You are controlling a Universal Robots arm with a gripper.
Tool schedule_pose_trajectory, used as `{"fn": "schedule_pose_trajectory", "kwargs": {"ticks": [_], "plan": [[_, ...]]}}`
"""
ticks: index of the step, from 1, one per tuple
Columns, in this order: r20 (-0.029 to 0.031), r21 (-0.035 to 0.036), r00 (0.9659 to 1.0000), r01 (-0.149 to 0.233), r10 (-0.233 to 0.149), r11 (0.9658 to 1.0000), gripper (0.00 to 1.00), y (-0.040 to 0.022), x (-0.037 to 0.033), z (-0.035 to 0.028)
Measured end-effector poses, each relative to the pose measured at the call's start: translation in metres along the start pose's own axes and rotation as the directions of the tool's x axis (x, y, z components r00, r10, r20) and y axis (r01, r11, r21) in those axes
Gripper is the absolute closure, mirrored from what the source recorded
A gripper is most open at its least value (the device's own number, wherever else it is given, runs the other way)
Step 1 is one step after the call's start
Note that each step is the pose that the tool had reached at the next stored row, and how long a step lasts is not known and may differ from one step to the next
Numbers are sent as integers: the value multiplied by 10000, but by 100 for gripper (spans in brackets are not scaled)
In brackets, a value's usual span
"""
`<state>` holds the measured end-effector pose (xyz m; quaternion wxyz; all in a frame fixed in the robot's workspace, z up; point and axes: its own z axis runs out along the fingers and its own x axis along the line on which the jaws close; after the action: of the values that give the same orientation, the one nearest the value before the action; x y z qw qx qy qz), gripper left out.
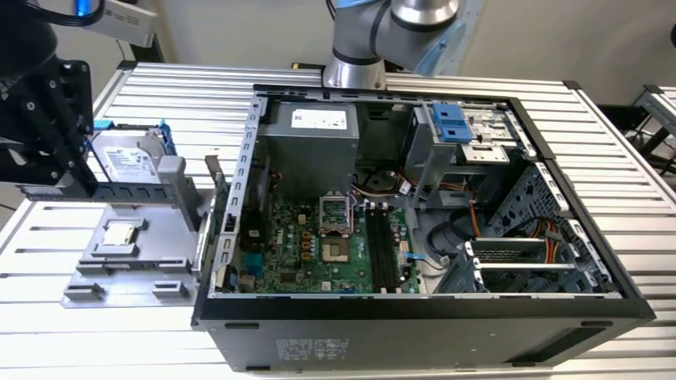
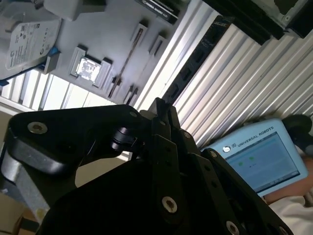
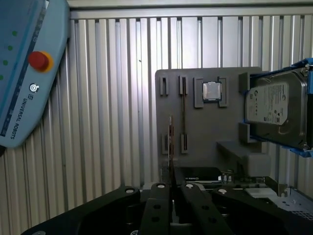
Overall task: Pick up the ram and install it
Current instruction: 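Pick up the ram and move it above insertion slot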
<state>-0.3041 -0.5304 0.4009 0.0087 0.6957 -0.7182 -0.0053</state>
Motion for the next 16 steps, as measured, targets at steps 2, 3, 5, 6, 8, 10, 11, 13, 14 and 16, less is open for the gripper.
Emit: {"fn": "schedule_pose_trajectory", "kwargs": {"ticks": [2,3,5,6,8,10,11,13,14,16], "plan": [[0,0,10000,2,-2,10000,100,-60,-2,-1],[0,0,10000,2,-2,10000,100,-92,-3,-2],[1,1,10000,3,-3,10000,100,-153,-5,-3],[1,1,10000,4,-4,10000,100,-186,-6,-3],[1,1,10000,4,-4,10000,100,-253,-8,-4],[0,0,10000,5,-5,10000,100,-324,-10,-6],[0,0,10000,5,-5,10000,100,-362,-12,-7],[1,1,10000,6,-6,10000,100,-434,-14,-8],[1,1,10000,6,-6,10000,100,-468,-15,-9],[0,0,10000,6,-6,10000,100,-534,-17,-10]]}}
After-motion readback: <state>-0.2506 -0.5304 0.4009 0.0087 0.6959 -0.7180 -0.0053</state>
